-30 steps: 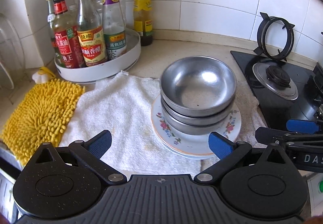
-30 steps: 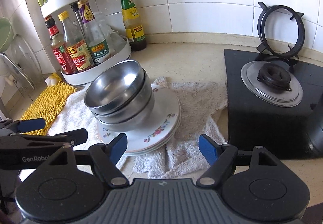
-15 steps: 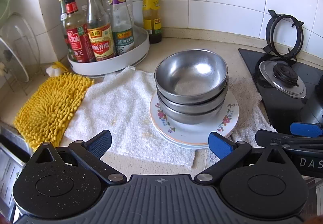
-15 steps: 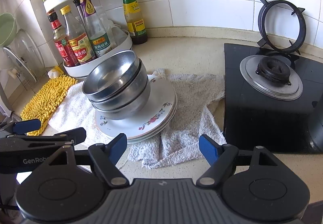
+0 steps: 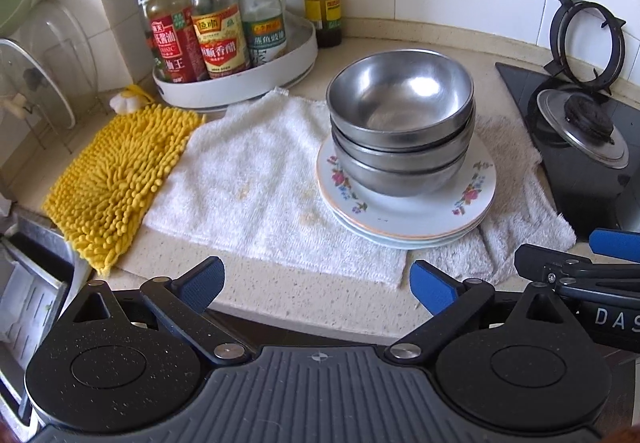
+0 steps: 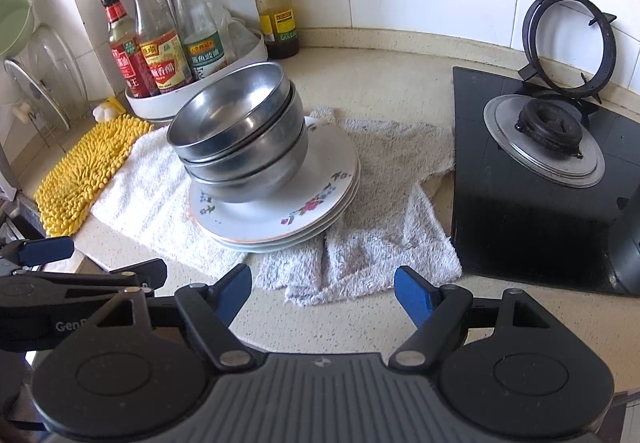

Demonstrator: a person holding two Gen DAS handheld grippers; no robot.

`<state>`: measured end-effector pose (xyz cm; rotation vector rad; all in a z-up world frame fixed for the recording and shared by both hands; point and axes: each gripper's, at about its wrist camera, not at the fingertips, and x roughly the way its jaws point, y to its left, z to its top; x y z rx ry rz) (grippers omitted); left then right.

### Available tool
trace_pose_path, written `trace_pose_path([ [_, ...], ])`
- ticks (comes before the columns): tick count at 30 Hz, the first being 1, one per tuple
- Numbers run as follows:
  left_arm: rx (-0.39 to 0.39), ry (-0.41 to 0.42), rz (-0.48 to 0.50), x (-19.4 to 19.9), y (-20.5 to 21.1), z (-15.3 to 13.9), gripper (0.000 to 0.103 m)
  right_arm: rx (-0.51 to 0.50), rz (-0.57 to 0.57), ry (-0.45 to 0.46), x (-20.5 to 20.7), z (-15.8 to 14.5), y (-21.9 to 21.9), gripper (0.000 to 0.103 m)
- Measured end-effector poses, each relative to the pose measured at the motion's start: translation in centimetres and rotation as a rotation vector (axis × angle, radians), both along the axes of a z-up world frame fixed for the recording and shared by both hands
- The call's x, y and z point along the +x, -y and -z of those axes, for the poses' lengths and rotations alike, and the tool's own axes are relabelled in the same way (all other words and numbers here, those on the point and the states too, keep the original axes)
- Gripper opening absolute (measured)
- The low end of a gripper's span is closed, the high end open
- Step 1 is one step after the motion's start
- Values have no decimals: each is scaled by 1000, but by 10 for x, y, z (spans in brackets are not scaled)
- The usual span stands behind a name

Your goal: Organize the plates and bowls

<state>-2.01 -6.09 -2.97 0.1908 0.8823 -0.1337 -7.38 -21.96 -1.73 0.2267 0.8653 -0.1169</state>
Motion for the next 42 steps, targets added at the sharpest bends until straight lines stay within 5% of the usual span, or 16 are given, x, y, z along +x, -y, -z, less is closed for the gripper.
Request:
trace_pose_path([
  [42, -54, -68, -96, -8, -12, 2, 96, -10, -50, -10, 1, 2, -10, 81],
])
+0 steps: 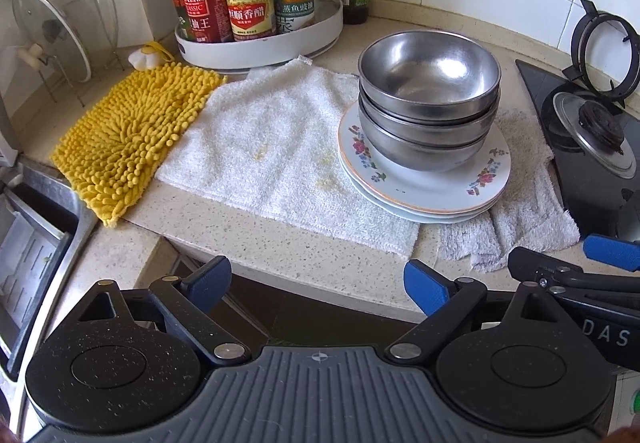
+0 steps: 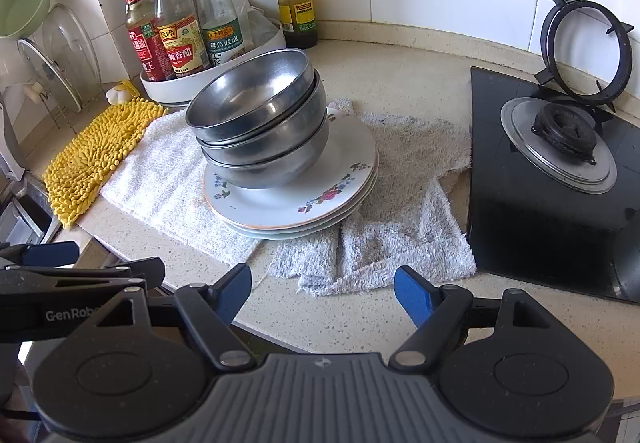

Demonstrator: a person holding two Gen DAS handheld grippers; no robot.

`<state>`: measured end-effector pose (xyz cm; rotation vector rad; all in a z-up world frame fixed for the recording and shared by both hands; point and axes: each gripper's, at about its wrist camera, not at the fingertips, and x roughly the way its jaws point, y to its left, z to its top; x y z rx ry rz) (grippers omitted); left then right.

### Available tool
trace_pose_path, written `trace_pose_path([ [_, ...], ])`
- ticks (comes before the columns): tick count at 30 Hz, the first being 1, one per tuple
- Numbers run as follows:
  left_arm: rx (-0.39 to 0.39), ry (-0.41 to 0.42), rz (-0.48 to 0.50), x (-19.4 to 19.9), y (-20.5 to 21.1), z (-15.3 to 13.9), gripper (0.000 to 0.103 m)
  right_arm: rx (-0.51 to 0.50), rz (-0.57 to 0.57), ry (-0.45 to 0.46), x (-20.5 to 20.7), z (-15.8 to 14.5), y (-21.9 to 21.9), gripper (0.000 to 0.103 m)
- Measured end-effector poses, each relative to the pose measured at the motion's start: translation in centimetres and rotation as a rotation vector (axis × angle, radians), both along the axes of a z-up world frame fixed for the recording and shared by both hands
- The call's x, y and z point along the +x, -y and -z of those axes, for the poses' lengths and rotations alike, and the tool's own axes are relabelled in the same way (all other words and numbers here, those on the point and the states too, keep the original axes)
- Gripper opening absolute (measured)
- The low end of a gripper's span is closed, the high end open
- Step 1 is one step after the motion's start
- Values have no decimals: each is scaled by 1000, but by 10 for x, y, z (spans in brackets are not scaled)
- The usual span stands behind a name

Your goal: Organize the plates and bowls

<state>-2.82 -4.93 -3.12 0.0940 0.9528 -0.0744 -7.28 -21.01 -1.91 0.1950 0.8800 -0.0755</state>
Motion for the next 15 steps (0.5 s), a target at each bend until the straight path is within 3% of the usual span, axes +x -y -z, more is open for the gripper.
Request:
trace_pose_path([
  [15, -35, 6, 4, -2, 4, -3, 93, 16, 7, 27, 0, -6, 5, 81],
])
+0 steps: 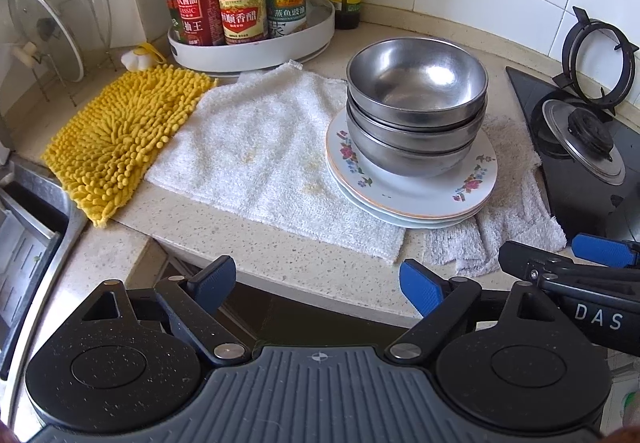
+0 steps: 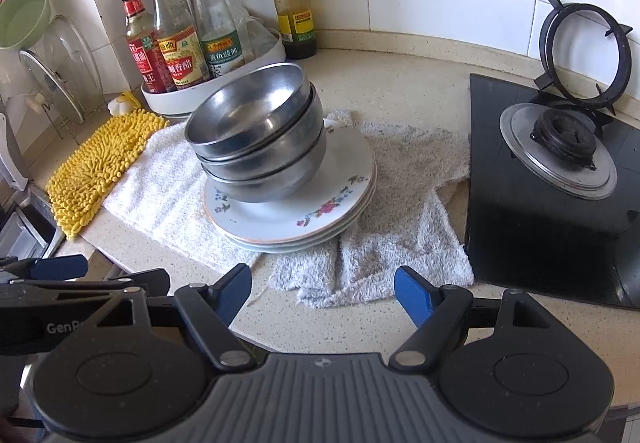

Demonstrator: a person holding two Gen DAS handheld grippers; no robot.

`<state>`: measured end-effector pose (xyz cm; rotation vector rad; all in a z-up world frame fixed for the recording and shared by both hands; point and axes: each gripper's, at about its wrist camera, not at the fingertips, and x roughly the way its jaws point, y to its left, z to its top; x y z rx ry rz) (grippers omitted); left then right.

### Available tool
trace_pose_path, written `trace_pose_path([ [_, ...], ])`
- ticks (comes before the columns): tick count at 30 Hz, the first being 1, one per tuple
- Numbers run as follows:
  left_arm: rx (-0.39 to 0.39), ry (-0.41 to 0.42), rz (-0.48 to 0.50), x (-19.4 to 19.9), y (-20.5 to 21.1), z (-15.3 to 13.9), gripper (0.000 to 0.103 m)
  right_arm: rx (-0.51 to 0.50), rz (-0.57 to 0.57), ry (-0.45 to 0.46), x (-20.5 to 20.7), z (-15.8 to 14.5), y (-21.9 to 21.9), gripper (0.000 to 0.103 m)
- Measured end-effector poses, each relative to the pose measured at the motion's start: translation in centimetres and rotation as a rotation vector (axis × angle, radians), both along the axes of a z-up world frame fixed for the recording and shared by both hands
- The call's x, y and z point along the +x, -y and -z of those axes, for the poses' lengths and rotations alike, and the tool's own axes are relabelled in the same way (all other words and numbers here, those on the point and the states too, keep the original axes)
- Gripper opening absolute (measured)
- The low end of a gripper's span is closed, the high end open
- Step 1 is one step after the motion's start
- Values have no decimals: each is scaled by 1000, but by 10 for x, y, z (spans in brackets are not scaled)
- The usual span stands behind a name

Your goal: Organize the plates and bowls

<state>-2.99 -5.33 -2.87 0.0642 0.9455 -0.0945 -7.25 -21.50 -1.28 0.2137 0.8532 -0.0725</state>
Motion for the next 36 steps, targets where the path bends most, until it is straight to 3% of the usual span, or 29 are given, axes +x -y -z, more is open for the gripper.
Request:
trace_pose_path([
  [11, -17, 46, 10, -3, 1, -9, 91, 6, -22, 29, 0, -6, -1, 81],
  [15, 10, 56, 15, -3, 2, -11, 91, 3, -32, 25, 1, -5, -2, 81],
  [20, -30, 46, 36, -4, 1, -9, 81, -2, -38, 21, 3, -4, -3, 81],
  [36, -34, 64, 56, 2, -2, -7, 83, 3, -25, 25, 7, -6, -4, 81],
])
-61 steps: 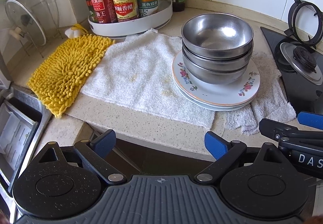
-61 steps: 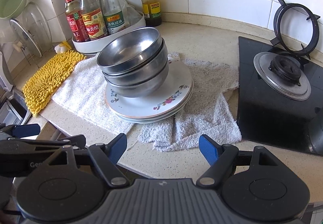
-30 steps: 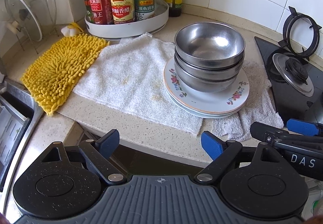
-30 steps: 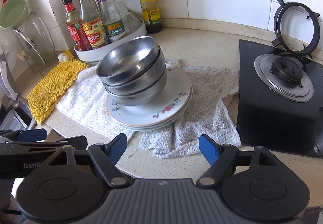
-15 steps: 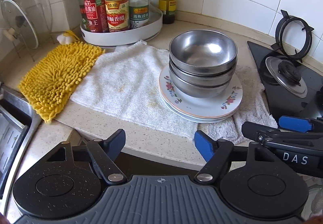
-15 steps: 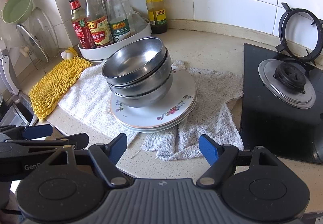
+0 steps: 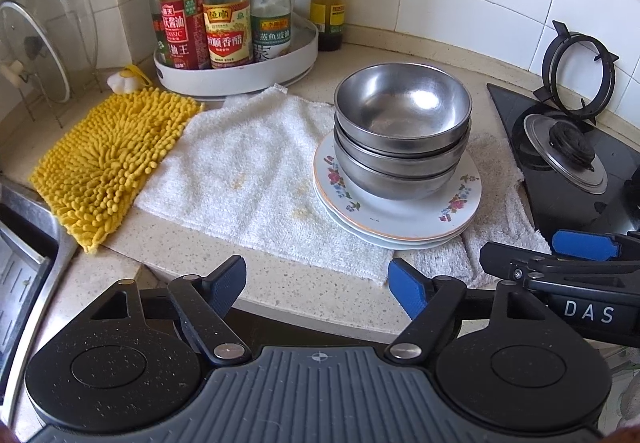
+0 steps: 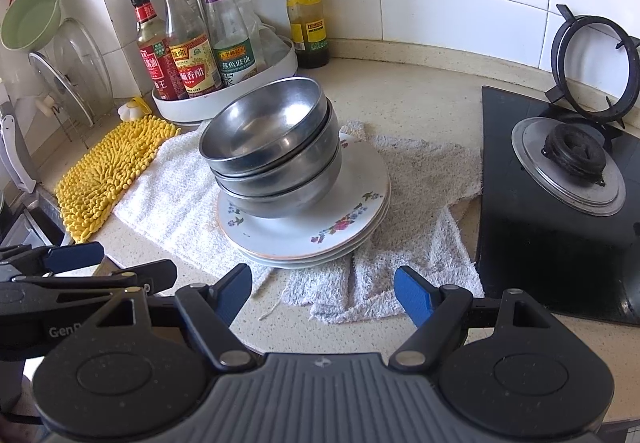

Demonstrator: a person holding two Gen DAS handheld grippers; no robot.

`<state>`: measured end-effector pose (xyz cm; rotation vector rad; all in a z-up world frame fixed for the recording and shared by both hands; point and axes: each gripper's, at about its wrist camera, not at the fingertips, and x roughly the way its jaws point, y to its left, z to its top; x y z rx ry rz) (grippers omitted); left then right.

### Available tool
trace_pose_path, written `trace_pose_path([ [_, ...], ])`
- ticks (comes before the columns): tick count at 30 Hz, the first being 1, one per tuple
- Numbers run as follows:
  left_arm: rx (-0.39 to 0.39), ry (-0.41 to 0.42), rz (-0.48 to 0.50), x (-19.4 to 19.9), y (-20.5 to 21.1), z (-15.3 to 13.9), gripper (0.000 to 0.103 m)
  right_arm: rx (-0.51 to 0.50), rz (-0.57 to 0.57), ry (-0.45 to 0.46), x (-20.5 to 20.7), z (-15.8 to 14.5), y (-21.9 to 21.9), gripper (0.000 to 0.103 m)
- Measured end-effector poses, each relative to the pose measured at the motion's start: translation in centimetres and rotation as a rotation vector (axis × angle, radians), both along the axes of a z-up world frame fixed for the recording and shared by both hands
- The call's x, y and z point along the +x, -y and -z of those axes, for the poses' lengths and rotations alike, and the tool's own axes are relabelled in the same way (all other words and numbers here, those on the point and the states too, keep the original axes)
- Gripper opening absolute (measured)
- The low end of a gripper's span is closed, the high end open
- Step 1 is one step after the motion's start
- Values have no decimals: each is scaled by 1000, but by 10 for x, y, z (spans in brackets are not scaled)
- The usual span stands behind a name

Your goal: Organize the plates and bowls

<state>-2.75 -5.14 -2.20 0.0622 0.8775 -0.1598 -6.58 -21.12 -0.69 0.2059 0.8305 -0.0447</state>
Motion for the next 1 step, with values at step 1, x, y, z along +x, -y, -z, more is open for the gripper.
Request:
trace_pose_path([
  [1, 4, 9, 3, 0, 0, 0, 83, 3, 1, 5, 0, -1, 0, 81],
])
